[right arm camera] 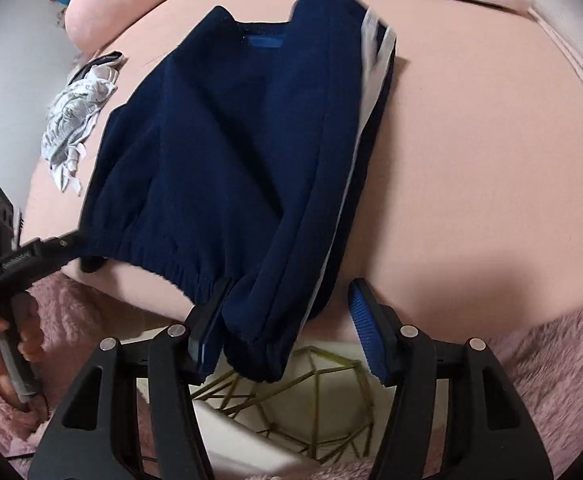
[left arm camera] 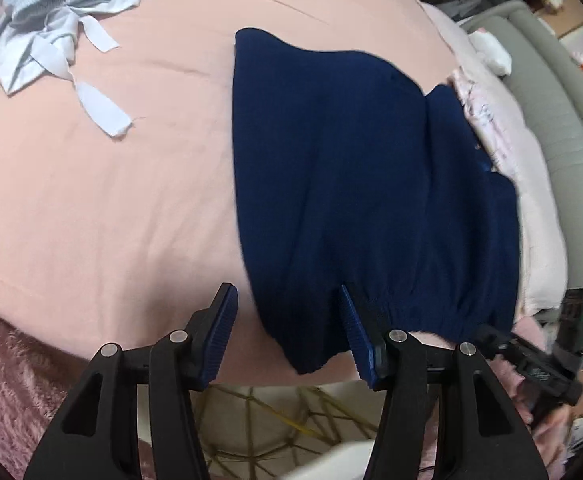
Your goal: Fold clothes
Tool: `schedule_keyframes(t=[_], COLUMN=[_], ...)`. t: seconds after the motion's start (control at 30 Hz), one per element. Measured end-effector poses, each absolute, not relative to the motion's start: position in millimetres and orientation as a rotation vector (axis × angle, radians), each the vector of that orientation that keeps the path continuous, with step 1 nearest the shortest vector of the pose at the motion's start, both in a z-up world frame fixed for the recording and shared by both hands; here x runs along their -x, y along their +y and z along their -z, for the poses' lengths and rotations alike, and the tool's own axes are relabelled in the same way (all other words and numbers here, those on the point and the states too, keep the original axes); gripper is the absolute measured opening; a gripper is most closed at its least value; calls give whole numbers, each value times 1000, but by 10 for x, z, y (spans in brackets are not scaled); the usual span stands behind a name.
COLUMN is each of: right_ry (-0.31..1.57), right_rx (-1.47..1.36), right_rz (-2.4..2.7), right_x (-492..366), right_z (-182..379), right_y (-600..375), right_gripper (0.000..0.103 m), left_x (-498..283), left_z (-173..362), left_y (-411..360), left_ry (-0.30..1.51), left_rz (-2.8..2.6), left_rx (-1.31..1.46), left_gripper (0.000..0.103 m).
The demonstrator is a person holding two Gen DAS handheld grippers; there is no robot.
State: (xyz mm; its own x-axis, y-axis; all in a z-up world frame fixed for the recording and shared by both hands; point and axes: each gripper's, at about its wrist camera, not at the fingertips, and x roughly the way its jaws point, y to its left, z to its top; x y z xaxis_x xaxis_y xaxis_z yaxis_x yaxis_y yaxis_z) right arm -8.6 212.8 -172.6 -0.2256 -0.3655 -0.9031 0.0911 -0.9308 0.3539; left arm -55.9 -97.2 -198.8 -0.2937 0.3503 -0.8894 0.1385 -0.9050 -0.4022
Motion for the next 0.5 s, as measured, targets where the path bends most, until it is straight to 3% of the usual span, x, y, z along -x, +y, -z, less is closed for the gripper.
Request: schedule_keyframes(t=[0.07, 0.27, 0.3, 0.33, 0.37, 0.43, 0.5], right_ry=[-384, -402, -399, -390, -378, -364, -409], right_rx=[-1723, -1711, -1706, -1699, -1687, -1636, -1535], right_rz=[2186, 2164, 2168, 2178, 2196, 2239, 2280], right_x=[57, 160, 199, 247, 315, 487, 713], right_z=[1753, 1838, 1839, 1798, 1739, 1542, 1205], right_y=[2124, 1990, 1971, 1960, 1970, 2020, 2068], right_gripper=[59, 29, 25, 22, 20, 18, 15], left_x=[502, 471, 526, 598, 658, 865, 1070], left_z=[2016, 2021, 2021, 1997, 1918, 1763, 1496], left_y=[-1012, -899, -880, -863, -869, -892, -928], left_ry=[-637, -606, -595, -580, -571, -559, -570], left_rz=[-2339, -2343, -2332, -2318, -2313, -2320, -2339], left_rx=[1782, 1746, 1740, 1739, 1736, 1696, 1614], left_gripper=[55, 57, 46, 27, 20, 12, 12])
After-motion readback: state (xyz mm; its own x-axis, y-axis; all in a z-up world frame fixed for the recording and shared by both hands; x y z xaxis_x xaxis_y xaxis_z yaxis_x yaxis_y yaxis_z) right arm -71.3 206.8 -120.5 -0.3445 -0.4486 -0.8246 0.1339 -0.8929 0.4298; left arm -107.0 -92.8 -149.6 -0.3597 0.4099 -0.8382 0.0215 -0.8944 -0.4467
